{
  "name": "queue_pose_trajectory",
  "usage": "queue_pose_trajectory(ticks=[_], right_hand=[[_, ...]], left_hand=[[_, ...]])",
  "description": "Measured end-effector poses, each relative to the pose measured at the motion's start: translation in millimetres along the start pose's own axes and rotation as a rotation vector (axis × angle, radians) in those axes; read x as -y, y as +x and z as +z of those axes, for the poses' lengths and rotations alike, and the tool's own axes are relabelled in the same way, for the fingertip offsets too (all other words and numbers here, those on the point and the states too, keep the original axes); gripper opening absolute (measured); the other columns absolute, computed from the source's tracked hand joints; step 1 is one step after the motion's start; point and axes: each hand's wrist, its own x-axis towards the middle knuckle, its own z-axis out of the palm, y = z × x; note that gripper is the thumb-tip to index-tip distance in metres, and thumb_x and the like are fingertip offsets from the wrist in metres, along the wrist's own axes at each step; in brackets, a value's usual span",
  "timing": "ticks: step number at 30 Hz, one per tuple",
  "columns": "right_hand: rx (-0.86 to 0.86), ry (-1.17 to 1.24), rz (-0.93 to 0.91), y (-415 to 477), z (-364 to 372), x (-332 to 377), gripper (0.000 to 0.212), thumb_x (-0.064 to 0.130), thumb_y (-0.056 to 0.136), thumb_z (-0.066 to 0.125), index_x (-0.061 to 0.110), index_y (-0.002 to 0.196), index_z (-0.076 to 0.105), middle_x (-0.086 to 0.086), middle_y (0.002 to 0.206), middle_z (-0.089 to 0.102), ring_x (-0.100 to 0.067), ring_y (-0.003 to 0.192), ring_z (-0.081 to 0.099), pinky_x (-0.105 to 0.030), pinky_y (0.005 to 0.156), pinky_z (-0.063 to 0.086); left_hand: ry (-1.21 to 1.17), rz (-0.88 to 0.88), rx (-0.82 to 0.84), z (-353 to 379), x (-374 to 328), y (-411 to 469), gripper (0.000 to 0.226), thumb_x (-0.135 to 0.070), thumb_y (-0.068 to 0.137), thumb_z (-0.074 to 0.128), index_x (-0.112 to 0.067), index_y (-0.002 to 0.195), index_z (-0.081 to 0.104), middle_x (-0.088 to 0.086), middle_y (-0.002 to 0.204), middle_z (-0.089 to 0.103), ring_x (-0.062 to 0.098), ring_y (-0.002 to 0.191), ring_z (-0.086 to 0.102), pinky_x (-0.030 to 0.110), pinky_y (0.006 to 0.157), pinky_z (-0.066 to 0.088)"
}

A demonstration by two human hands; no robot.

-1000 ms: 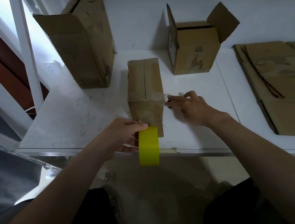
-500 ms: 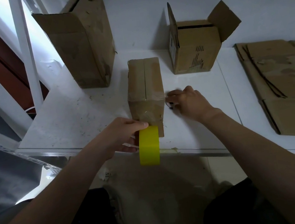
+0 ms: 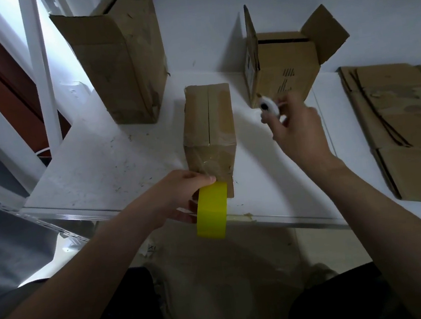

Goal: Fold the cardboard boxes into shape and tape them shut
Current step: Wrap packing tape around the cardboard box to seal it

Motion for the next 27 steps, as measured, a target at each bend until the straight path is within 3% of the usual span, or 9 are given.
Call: queue_pose_trajectory(ticks=[3, 6, 8, 11, 13, 15, 18, 21, 27], right_hand=[[0.050, 0.230, -0.297, -2.7, -8.0, 33.0, 0.021, 0.035, 0.098, 0.064, 0.021, 0.113, 0.067, 0.008, 0.090, 0.067, -0.010, 0.073, 0.060, -0.027, 0.061, 0.049], [0.227, 0.165, -0.544, -10.8, -0.9, 49.5, 0.019, 0.029, 0.095, 0.069, 0.016, 0.109, 0.073, 0.003, 0.099, 0.067, -0.015, 0.086, 0.059, -0.029, 0.074, 0.047], [0.338, 0.069, -0.602, -13.7, 6.1, 51.8, 0.021, 0.025, 0.097, 0.067, 0.014, 0.114, 0.072, -0.001, 0.114, 0.067, -0.020, 0.104, 0.057, -0.024, 0.090, 0.042], [0.464, -0.031, -0.606, -16.0, 8.7, 52.3, 0.027, 0.026, 0.100, 0.061, 0.014, 0.123, 0.069, -0.001, 0.130, 0.064, -0.020, 0.117, 0.051, -0.026, 0.096, 0.042], [0.484, -0.074, -0.606, -17.5, 6.9, 53.8, 0.023, 0.028, 0.097, 0.065, 0.017, 0.115, 0.073, 0.001, 0.131, 0.063, -0.020, 0.116, 0.051, -0.036, 0.090, 0.049], [0.465, -0.124, -0.601, -19.5, 4.0, 57.7, 0.016, 0.034, 0.091, 0.069, 0.019, 0.095, 0.074, 0.004, 0.128, 0.063, -0.020, 0.110, 0.054, -0.044, 0.073, 0.054], [0.449, -0.192, -0.556, -23.2, 2.4, 65.0, 0.016, 0.038, 0.083, 0.072, 0.023, 0.081, 0.071, 0.010, 0.125, 0.060, -0.017, 0.110, 0.051, -0.037, 0.058, 0.049], [0.463, -0.255, -0.548, -24.4, 3.9, 68.8, 0.015, 0.039, 0.083, 0.073, 0.024, 0.078, 0.072, 0.013, 0.124, 0.057, -0.014, 0.113, 0.047, -0.027, 0.055, 0.036], [0.456, -0.383, -0.554, -28.0, 10.4, 81.1, 0.019, 0.045, 0.084, 0.072, 0.027, 0.078, 0.075, 0.012, 0.122, 0.054, -0.014, 0.112, 0.044, -0.021, 0.051, 0.016]], left_hand=[[0.004, -0.007, 0.007, 0.0, 0.8, -1.5, 0.030, -0.050, 0.091, 0.067, -0.027, 0.109, 0.070, 0.005, 0.103, 0.075, 0.020, 0.083, 0.077, 0.033, 0.065, 0.062], [0.006, -0.014, -0.007, 1.3, 0.3, -2.7, 0.028, -0.050, 0.091, 0.067, -0.028, 0.109, 0.070, 0.005, 0.101, 0.076, 0.022, 0.085, 0.076, 0.034, 0.068, 0.062], [0.015, -0.002, -0.018, 2.4, -0.1, -3.0, 0.027, -0.049, 0.091, 0.067, -0.028, 0.108, 0.071, 0.004, 0.100, 0.076, 0.023, 0.087, 0.076, 0.033, 0.068, 0.062], [0.018, 0.015, -0.019, 2.8, 0.2, -3.5, 0.027, -0.047, 0.092, 0.067, -0.025, 0.107, 0.072, 0.005, 0.098, 0.075, 0.023, 0.083, 0.076, 0.031, 0.065, 0.061], [0.010, 0.016, -0.015, 3.1, 1.0, -3.5, 0.026, -0.045, 0.092, 0.067, -0.022, 0.104, 0.072, 0.004, 0.087, 0.074, 0.021, 0.069, 0.074, 0.029, 0.058, 0.058], [0.010, 0.015, -0.018, 4.0, 2.3, -3.8, 0.022, -0.044, 0.092, 0.067, -0.023, 0.098, 0.072, -0.002, 0.071, 0.072, 0.020, 0.060, 0.071, 0.028, 0.053, 0.055], [0.017, 0.027, -0.025, 6.4, 3.2, -4.1, 0.020, -0.042, 0.093, 0.067, -0.023, 0.094, 0.071, -0.006, 0.064, 0.070, 0.021, 0.058, 0.072, 0.027, 0.051, 0.054], [0.029, 0.035, -0.039, 7.7, 1.3, -6.0, 0.020, -0.043, 0.093, 0.067, -0.023, 0.096, 0.071, -0.001, 0.071, 0.071, 0.021, 0.059, 0.072, 0.025, 0.050, 0.054], [0.067, 0.052, -0.042, 7.2, -0.8, -8.5, 0.021, -0.045, 0.093, 0.066, -0.025, 0.098, 0.071, -0.001, 0.075, 0.068, 0.014, 0.052, 0.067, 0.020, 0.045, 0.049]])
